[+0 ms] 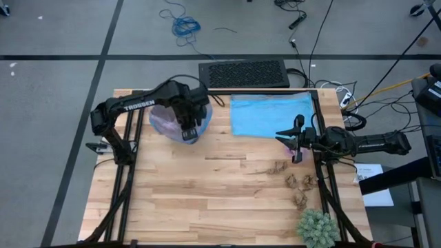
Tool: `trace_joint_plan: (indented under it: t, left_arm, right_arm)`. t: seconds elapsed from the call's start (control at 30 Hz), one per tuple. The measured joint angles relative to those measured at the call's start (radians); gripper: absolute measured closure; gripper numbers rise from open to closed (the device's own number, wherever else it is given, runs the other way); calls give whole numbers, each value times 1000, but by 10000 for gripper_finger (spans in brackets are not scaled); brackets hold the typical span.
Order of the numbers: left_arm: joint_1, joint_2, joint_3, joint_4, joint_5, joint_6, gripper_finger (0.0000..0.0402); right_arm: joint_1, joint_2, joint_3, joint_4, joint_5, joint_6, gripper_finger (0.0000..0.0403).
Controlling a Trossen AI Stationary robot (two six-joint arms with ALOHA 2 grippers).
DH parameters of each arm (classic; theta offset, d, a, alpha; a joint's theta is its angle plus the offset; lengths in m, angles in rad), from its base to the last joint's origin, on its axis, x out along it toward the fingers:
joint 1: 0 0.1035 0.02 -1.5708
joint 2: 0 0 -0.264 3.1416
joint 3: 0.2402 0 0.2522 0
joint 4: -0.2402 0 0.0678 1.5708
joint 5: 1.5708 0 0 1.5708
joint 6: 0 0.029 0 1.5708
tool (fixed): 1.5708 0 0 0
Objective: Place trash/remove bag and relplace
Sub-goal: Move the trash bin to the center of the table
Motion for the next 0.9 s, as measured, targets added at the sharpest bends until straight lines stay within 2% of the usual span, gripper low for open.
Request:
trace_joint_plan:
  t: [0.37, 0.73, 0.9]
  left_arm:
    - [-233, -3, 0, 20, 1, -77, 402]
    - [-347, -5, 19, 290, 34, -88, 402]
    - [-349, -5, 33, 282, -87, -86, 402]
  right_arm:
    - [0, 0, 0, 8, -27, 0, 332]
    - [0, 0, 0, 16, -27, 1, 332]
    - [0, 0, 0, 16, -37, 1, 332]
